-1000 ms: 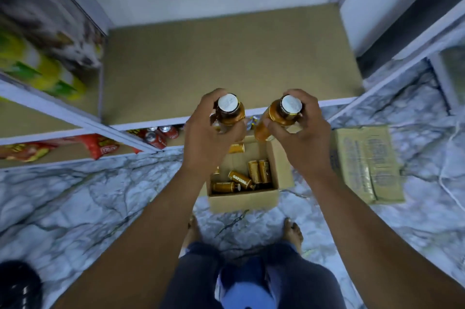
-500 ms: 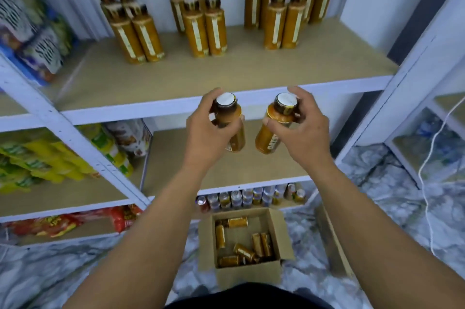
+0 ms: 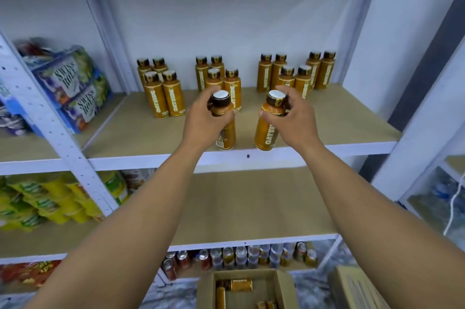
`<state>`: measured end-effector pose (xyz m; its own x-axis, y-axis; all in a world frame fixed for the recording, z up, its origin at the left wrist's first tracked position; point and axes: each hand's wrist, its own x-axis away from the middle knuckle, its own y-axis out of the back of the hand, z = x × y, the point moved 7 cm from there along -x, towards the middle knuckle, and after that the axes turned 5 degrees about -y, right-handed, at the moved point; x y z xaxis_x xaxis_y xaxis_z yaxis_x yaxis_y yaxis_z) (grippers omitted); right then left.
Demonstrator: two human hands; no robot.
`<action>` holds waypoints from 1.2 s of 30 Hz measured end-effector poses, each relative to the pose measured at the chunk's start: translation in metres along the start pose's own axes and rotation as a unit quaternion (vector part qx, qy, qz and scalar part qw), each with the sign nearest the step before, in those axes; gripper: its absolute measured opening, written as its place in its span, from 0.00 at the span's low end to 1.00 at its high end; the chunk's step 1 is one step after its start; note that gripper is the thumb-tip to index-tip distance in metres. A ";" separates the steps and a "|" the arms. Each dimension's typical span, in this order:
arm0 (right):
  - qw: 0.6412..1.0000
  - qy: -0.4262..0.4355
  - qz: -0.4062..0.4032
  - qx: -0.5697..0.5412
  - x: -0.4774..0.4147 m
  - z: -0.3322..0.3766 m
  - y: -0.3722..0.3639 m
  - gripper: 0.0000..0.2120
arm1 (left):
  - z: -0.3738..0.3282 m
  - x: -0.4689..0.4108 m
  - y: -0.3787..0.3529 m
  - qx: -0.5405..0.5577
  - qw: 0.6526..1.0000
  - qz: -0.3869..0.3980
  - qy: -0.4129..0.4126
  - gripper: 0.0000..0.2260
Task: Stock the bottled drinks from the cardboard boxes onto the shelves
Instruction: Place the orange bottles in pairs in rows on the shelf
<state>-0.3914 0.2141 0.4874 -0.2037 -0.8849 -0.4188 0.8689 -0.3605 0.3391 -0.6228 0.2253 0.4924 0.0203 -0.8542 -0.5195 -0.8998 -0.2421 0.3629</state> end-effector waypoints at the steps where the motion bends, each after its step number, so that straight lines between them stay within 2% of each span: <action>1: 1.000 0.004 0.006 0.007 -0.007 -0.001 -0.005 0.32 | 0.005 -0.006 0.000 -0.003 1.000 0.003 0.000 0.28; 10: 0.997 0.020 0.052 0.055 -0.039 0.000 -0.031 0.29 | 0.038 -0.039 -0.005 -0.016 0.999 0.036 0.016 0.30; 16: 0.995 -0.006 0.081 0.061 -0.043 -0.010 -0.045 0.33 | 0.045 -0.043 -0.011 -0.018 0.998 0.064 0.016 0.30; 22: 0.995 -0.053 0.085 0.012 -0.028 -0.031 -0.040 0.46 | 0.064 -0.027 -0.007 0.018 0.996 0.069 0.047 0.46; 29: 0.991 -0.085 0.092 0.039 -0.013 -0.056 -0.054 0.44 | 0.084 -0.010 -0.020 -0.015 0.995 0.055 0.083 0.48; 36: 0.993 -0.074 0.081 0.052 -0.019 -0.056 -0.065 0.44 | 0.091 -0.012 -0.030 0.031 0.993 0.050 0.107 0.49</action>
<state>-0.4188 0.2708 0.4263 -0.1351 -0.9646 -0.2266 0.8460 -0.2314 0.4804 -0.6360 0.2851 0.4174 0.0162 -0.9520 -0.3057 -0.9268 -0.1291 0.3526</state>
